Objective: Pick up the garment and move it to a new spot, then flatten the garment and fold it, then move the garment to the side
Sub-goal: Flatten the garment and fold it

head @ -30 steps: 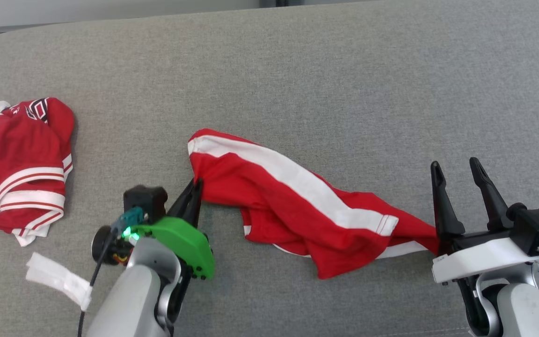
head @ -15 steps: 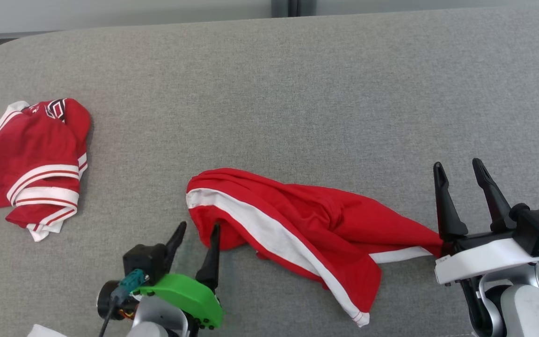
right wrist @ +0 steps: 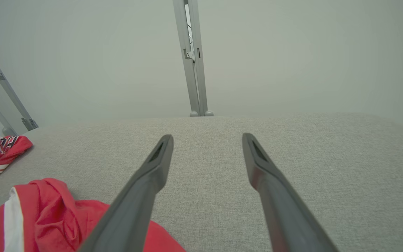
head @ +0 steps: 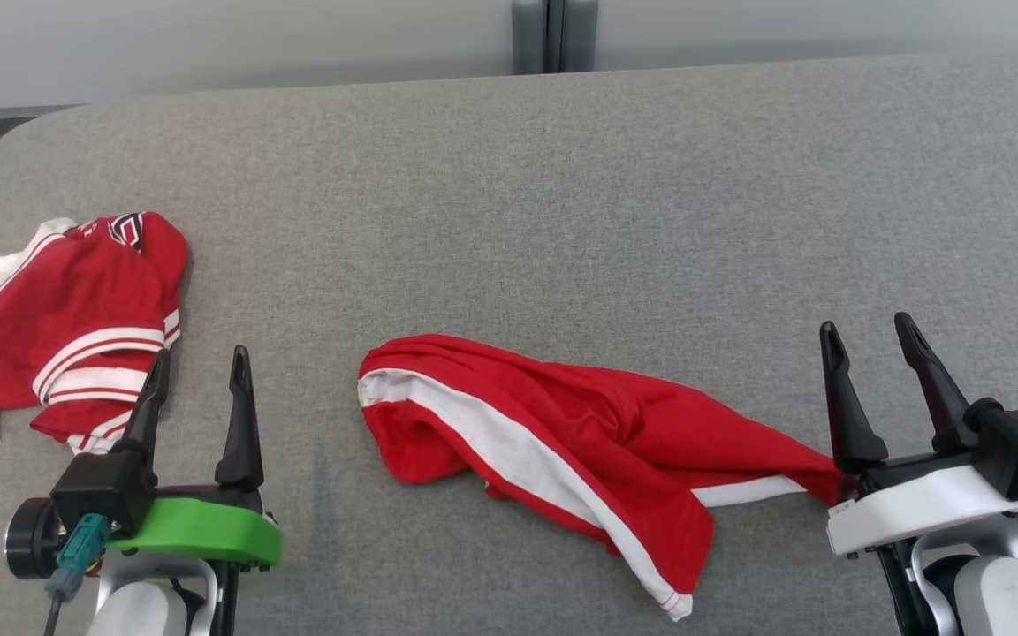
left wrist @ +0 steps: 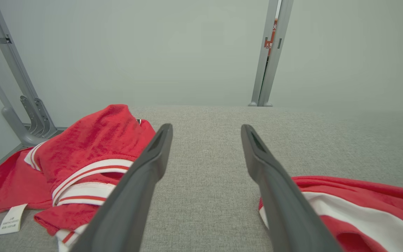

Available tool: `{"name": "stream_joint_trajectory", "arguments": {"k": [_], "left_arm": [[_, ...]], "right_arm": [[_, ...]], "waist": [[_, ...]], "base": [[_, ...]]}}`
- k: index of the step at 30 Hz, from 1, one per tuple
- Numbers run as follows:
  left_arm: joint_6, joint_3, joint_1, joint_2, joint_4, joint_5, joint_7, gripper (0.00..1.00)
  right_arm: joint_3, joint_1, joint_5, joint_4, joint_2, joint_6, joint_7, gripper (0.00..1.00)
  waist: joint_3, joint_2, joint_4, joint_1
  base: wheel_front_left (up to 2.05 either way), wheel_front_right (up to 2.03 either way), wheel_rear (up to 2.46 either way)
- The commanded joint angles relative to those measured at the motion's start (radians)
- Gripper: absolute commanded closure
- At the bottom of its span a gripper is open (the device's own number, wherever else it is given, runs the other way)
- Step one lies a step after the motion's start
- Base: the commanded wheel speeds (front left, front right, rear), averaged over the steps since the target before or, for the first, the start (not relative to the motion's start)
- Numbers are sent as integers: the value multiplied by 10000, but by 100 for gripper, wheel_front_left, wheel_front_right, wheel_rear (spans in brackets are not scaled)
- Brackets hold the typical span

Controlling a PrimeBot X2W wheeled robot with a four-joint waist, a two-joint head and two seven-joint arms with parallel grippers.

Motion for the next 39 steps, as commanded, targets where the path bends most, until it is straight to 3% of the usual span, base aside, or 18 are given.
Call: {"name": "stream_joint_trajectory", "arguments": {"k": [1, 15, 22, 29, 33, 34, 35, 37, 39], "left_arm": [[64, 86, 170, 124, -51, -17, -46, 0], [152, 9, 261, 255, -219, -126, 207, 0], [-558, -852, -804, -4, 375, -238, 1295, 0], [-1357, -1634, -1766, -447, 2149, -719, 2625, 0], [-1552, -1764, -2147, -635, 3039, -870, 2819, 0], [-1615, -1759, -2236, -668, 3238, -925, 2790, 18], [-1622, -1740, -2305, -682, 3380, -963, 2746, 55], [-1679, -1744, -2416, -716, 3665, -1040, 2710, 100], [-1732, -1755, -2492, -734, 3887, -1103, 2642, 100]], "right_arm": [[0, 133, -76, -92, -59, -14, 37, 0], [-58, 234, -90, -340, -55, -14, 173, 0], [15, 111, -100, -296, -34, -14, 186, 0], [219, -71, -4, -97, -2, -14, 109, 0], [334, -106, 60, 72, -6, -12, 77, 0], [368, -90, 60, 111, -13, -14, 58, 0], [417, -71, 57, 135, -19, -14, 55, 0], [567, -13, 13, 176, -35, -12, 54, 0], [923, 96, -74, 204, -134, -12, 106, 0]], "waist": [[-115, 0, -24, 0], [-112, 0, 9, 0], [190, 0, 14, 0], [536, 0, -237, 0], [640, 0, -346, 0], [656, 0, -370, 0], [665, 0, -388, 0], [674, 0, -423, 0], [662, 0, -452, 0]], "base": [[0, 0, 0], [0, 0, 0], [0, 0, 0], [0, 0, 0], [0, 0, 0], [0, 0, 0], [0, 0, 0], [0, 0, 0], [0, 0, 0]]}}
